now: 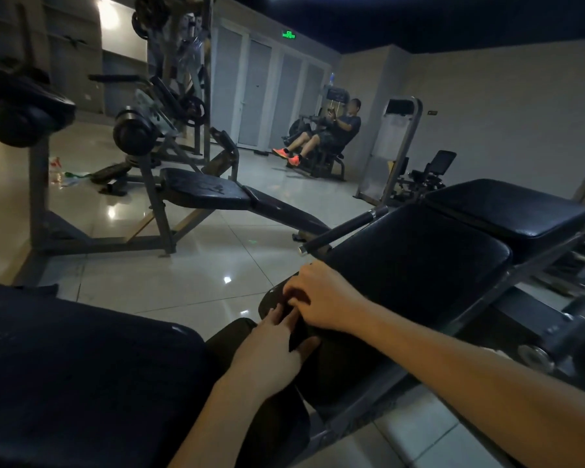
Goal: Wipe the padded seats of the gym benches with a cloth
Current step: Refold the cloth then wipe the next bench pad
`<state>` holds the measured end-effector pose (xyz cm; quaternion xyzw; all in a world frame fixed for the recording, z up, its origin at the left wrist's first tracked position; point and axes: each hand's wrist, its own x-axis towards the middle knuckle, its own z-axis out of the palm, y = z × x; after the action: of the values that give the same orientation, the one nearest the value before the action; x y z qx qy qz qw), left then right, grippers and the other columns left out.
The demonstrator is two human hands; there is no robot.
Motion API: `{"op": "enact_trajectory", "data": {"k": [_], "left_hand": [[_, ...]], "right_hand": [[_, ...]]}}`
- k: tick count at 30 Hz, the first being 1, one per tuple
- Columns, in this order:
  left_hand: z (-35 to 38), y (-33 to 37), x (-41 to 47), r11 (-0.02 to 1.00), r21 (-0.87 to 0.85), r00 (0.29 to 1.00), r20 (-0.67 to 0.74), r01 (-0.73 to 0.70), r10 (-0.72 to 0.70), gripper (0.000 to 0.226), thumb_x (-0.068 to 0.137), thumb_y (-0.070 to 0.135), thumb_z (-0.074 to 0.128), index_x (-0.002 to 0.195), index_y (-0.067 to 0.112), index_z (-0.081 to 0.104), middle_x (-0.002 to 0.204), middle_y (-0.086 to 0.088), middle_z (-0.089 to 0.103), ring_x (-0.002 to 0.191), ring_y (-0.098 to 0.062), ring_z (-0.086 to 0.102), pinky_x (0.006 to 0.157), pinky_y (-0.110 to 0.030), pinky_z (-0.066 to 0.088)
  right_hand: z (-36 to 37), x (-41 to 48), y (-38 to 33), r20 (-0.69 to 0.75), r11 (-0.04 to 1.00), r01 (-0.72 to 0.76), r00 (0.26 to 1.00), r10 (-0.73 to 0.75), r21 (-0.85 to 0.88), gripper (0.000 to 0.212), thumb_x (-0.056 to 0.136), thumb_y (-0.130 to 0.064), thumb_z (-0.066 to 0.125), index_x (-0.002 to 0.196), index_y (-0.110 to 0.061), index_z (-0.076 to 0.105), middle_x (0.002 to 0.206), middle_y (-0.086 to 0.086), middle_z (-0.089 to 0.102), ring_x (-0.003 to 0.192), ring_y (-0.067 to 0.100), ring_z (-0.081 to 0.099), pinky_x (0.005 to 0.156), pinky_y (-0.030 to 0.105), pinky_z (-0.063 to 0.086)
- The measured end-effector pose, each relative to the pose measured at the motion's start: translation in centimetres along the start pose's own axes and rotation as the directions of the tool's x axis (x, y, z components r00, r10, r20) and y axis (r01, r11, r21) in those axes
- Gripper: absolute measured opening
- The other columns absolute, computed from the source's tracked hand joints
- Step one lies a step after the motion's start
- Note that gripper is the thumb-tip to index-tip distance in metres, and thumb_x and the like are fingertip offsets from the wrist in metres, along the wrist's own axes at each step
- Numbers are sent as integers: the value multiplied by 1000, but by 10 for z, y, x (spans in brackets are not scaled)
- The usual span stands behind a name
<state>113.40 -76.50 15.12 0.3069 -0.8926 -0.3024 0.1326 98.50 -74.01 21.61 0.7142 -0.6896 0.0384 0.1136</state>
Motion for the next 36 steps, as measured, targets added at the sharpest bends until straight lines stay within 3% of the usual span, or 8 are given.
{"op": "enact_trajectory", "data": {"k": [3, 6, 9, 15, 20, 29, 32, 36], "left_hand": [[5, -1, -8, 1000, -19, 999, -24, -22, 21, 68, 97, 57, 41, 154, 41, 9, 164, 9, 1, 148, -15, 18, 116, -42, 32], [3, -5, -17, 1000, -14, 1000, -11, -10, 10, 68, 97, 60, 40, 154, 41, 8, 164, 10, 0, 150, -13, 11, 120, -43, 24], [-1, -13, -18, 999, 10, 999, 4, 38, -38, 76, 91, 68, 43, 153, 44, 5, 164, 7, -1, 150, -15, 10, 121, -46, 22], [-5, -20, -10, 984, -63, 985, 46, 168, -165, 105, 78, 77, 54, 155, 36, -4, 164, 3, -4, 148, -26, 19, 116, -41, 32], [-14, -25, -5, 984, -69, 983, 91, 164, -157, 73, 86, 61, 54, 148, 29, 34, 140, -7, 46, 107, -18, 58, 90, -35, 53], [-12, -15, -31, 957, 257, 971, 160, 134, -178, 70, 97, 50, 46, 156, 27, 15, 164, -9, 7, 136, -26, 41, 103, -39, 46], [-16, -15, -26, 945, 294, 968, 160, 140, -193, 69, 94, 52, 52, 152, 22, 29, 157, -11, 28, 127, -26, 49, 98, -39, 49], [-27, -8, -17, 928, 328, 953, 175, 178, -245, 52, 88, 52, 62, 126, 16, 57, 117, -1, 62, 104, -19, 60, 80, -30, 50]], "right_hand": [[-4, 0, 6, -21, 1000, 13, 1000, -13, 4, 25, 98, -29, 57, 120, -22, 64, 114, -1, 57, 107, 10, 51, 98, 27, 44], [-23, 22, 48, -165, 981, -174, 974, 158, -83, 16, 97, -22, 58, 109, -19, 68, 104, 2, 64, 86, 7, 61, 84, 28, 56], [-29, 30, 78, -299, 935, -339, 907, 296, -104, 15, 95, -24, 60, 106, -18, 68, 99, 3, 62, 96, 15, 58, 91, 35, 53], [-14, 6, 30, -78, 988, -156, 985, 154, -11, 26, 94, -29, 62, 119, -25, 66, 111, -1, 62, 107, 11, 54, 98, 30, 47], [-5, -33, -18, 50, 999, 35, 998, -34, -18, 28, 98, -36, 56, 125, -28, 59, 107, -7, 50, 101, 7, 43, 92, 23, 41], [-10, 15, 21, -241, 952, -277, 940, 241, -129, 26, 98, -26, 54, 118, -12, 62, 116, 7, 60, 109, 19, 52, 101, 32, 42], [-4, 41, 19, -215, 938, -288, 945, 245, -196, 21, 96, -27, 54, 108, -16, 67, 110, 8, 62, 105, 24, 54, 93, 34, 43], [18, 53, -12, -14, 988, -109, 994, 108, -110, 19, 95, -28, 55, 104, -16, 67, 98, 2, 64, 91, 17, 60, 92, 35, 50]]}}
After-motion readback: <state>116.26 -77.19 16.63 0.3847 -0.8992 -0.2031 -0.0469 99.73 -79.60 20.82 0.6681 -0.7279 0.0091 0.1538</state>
